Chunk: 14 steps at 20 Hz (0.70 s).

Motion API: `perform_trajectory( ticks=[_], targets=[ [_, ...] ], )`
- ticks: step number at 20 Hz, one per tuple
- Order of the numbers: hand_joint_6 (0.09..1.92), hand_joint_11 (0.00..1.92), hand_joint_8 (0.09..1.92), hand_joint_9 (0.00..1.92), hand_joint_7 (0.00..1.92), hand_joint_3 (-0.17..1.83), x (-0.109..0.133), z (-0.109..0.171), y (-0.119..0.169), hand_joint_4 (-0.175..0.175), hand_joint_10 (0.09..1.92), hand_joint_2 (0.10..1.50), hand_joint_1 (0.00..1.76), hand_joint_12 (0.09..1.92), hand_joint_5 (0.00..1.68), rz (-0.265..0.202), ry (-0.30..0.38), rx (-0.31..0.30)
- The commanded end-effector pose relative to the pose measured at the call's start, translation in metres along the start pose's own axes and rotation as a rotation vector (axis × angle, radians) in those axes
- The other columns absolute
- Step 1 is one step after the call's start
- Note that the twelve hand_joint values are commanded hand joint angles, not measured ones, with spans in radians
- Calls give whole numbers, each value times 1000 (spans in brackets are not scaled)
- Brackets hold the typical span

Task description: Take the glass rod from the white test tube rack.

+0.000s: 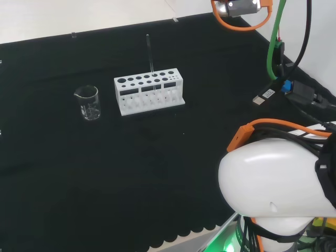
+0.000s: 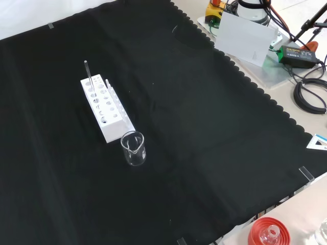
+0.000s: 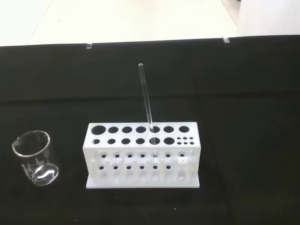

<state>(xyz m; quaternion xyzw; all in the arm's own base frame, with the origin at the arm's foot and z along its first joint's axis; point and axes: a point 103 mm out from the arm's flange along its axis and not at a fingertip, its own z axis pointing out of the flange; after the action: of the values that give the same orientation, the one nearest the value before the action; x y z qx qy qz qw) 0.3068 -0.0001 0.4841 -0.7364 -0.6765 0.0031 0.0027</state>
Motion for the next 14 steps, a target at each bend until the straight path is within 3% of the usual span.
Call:
perform_trajectory(
  ticks=[1, 5, 14],
  targets=[
    [87, 0, 94, 0, 0, 580, -3, 0, 0, -50, 379, 802, 457, 873, 0, 2, -5, -6],
    [87, 0, 88, 0, 0, 394, -8, 1, -1, -48, 383, 897, 440, 984, 0, -17, -20, 3],
    [87, 0, 105, 0, 0, 349, -13, 7, 4, -49, 444, 915, 445, 1023, 3, -8, -15, 19]
  ],
)
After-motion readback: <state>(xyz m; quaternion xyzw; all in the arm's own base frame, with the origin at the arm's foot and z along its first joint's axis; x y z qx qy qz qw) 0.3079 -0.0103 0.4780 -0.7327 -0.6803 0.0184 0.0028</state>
